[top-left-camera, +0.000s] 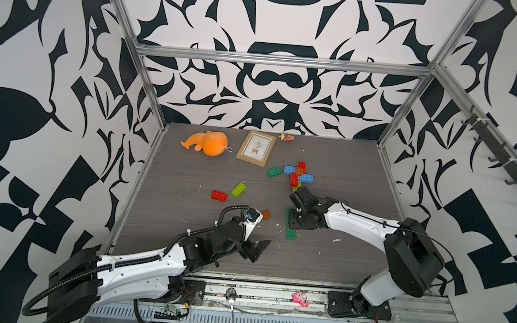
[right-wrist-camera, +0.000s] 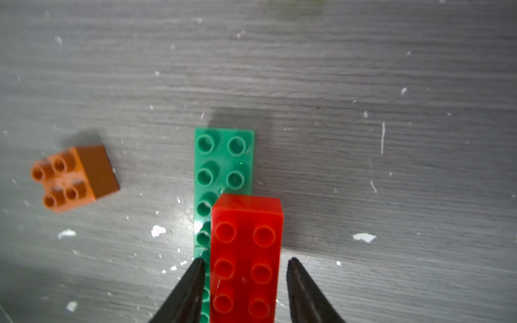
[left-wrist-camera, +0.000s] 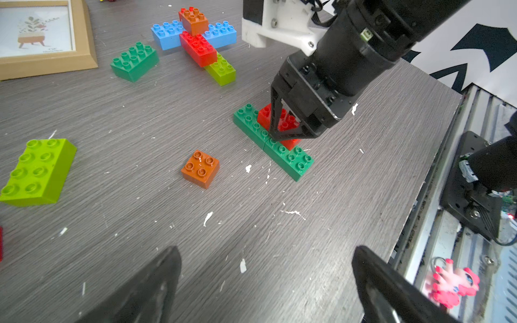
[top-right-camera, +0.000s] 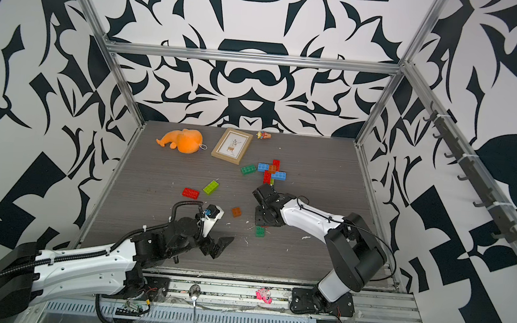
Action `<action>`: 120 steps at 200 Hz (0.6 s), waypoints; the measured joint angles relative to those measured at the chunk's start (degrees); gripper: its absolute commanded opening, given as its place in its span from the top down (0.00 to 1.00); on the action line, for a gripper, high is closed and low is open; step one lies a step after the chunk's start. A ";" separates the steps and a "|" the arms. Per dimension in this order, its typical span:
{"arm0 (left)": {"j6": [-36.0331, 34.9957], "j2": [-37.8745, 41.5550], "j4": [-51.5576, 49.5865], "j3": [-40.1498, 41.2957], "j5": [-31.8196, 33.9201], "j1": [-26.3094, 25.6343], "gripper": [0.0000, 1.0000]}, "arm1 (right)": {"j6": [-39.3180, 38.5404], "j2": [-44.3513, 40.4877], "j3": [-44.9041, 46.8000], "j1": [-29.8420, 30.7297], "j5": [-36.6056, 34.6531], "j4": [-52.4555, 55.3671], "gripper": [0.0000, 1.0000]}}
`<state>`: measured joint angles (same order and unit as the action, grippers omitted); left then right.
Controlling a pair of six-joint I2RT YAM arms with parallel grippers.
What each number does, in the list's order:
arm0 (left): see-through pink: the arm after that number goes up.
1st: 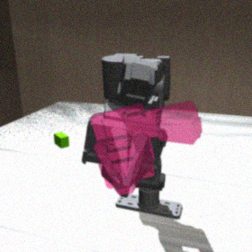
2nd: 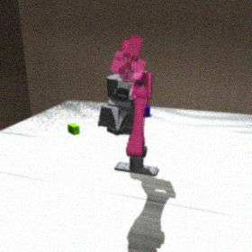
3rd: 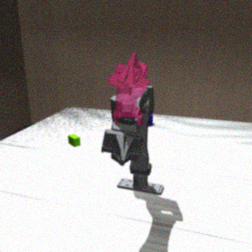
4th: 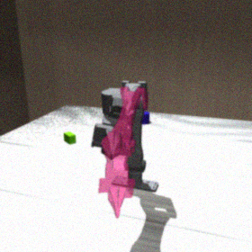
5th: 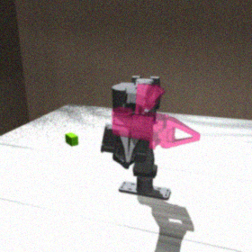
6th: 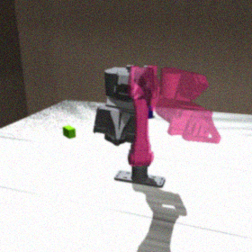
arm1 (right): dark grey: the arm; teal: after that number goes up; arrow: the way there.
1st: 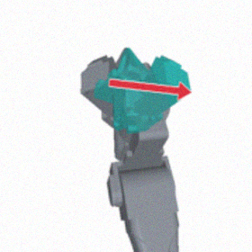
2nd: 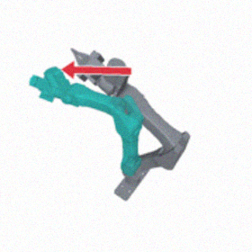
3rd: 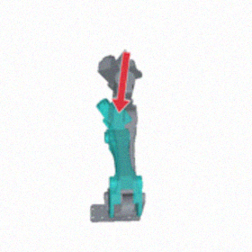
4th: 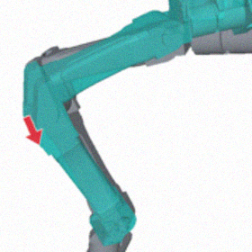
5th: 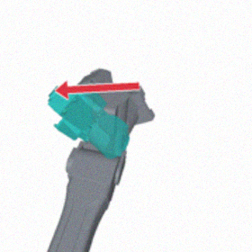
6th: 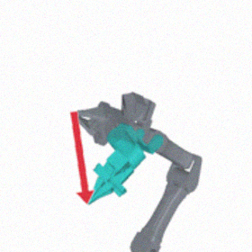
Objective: Assemble a small pinwheel with lego
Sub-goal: Assemble the lego brick with the lego brick, then pick up the lego brick from the center of the board.
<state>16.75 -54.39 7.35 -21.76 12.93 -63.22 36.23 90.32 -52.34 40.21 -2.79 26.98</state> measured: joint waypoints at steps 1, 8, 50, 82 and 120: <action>0.04 0.00 0.00 0.00 0.00 0.00 0.00 | -0.11 -0.02 0.00 0.00 0.02 0.04 0.41; 0.50 0.02 -0.11 0.00 0.00 0.00 0.00 | -0.35 -0.20 -0.02 0.00 0.24 0.39 0.39; 4.31 1.46 -2.54 -0.20 -0.33 0.46 0.00 | -1.77 -2.56 -0.72 0.00 1.53 2.93 0.32; 8.00 3.74 -7.39 -2.47 -1.29 1.99 0.00 | -4.44 -7.37 -2.10 -0.24 2.71 4.11 0.27; 12.17 5.44 -15.50 -8.59 -2.25 5.31 0.00 | -7.98 -17.20 0.37 -2.58 4.35 0.94 0.15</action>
<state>28.93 -48.95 -8.14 -30.35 10.68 -57.91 28.25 73.12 -51.96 37.63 1.56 27.92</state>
